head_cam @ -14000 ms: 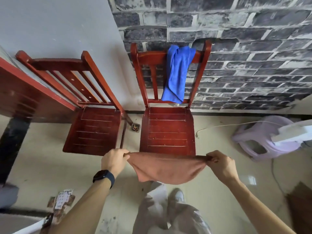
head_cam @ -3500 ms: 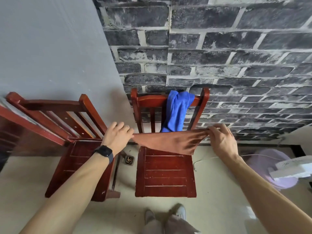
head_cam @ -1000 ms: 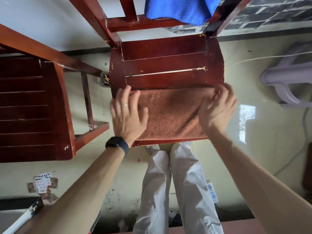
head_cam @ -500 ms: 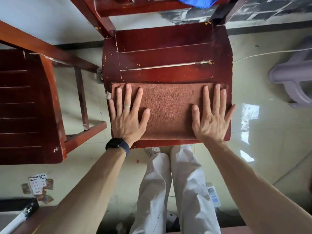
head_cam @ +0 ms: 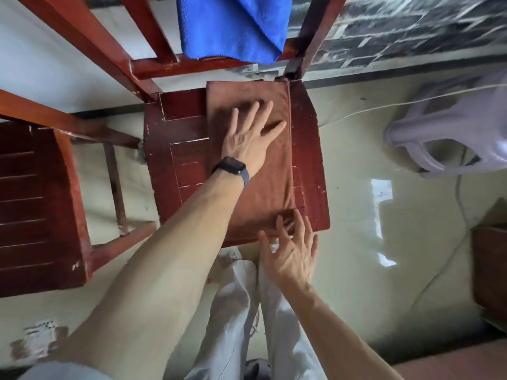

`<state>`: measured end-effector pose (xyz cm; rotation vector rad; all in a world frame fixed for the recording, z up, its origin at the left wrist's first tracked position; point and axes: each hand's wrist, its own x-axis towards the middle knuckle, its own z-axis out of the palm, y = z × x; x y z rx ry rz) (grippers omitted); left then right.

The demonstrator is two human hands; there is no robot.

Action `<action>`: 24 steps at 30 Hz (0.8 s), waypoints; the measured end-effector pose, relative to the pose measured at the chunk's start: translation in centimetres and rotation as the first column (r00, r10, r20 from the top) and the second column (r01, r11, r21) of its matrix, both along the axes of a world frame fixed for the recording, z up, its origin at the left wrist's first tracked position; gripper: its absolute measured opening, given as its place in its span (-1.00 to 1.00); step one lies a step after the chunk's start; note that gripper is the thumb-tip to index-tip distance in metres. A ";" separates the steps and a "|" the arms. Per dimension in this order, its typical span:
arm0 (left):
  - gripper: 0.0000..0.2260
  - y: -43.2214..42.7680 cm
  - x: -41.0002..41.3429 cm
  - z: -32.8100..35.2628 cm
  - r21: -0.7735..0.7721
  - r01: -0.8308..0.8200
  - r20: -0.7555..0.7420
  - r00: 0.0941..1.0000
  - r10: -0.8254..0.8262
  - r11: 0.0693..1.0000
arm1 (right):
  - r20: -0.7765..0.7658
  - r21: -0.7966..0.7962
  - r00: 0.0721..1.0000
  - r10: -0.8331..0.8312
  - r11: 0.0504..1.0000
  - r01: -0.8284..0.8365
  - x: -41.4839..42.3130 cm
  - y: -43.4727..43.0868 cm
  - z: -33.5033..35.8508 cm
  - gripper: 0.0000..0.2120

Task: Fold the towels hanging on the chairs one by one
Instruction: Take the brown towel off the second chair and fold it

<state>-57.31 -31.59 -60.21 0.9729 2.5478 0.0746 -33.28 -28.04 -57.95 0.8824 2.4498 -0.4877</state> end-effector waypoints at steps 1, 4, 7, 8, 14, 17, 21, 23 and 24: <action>-0.20 -1.0 1.1 -0.1 0.046 -0.050 0.021 0.999 0.049 0.998 | -0.032 -0.005 0.999 -0.013 1.000 0.013 -0.1 0.3 -0.1 -0.43; -0.30 -5.2 5.7 -0.5 0.149 -0.162 0.053 0.986 0.156 0.976 | -0.084 -0.097 0.989 -0.119 0.989 0.111 0.1 1.4 -0.4 -0.56; -0.45 -9.9 11.7 -0.7 0.141 -0.296 0.089 0.954 0.285 0.945 | -0.093 -0.183 0.968 -0.232 0.960 0.213 0.1 2.8 -0.6 -0.68; -0.46 -11.2 13.7 -0.7 0.141 -0.342 0.107 0.938 0.329 0.929 | -0.079 -0.201 0.960 -0.270 0.947 0.250 -0.1 3.3 -0.7 -0.71; -0.52 -12.3 19.8 1.2 0.139 -0.846 0.374 0.526 0.764 0.515 | 0.026 -0.276 0.876 -0.481 0.839 0.469 -1.7 5.3 -1.7 -0.77; -0.63 -11.1 19.3 1.2 0.050 -0.966 0.523 0.243 0.817 0.255 | 0.048 -0.288 0.879 -0.475 0.836 0.468 -2.0 5.3 -2.1 -0.74; -0.80 -10.8 18.4 0.9 -0.023 -0.973 0.536 0.181 0.824 0.229 | 0.092 -0.328 0.867 -0.489 0.807 0.490 -1.8 5.5 -1.9 -0.69; -0.84 -11.2 18.1 0.8 -0.084 -0.980 0.570 0.103 0.816 0.182 | 0.113 -0.383 0.854 -0.508 0.771 0.509 -1.3 5.7 -1.6 -0.74; -0.85 -11.4 18.0 1.0 -0.108 -0.984 0.604 0.047 0.795 0.140 | 0.113 -0.430 0.826 -0.553 0.722 0.542 -1.0 5.8 -1.2 -0.78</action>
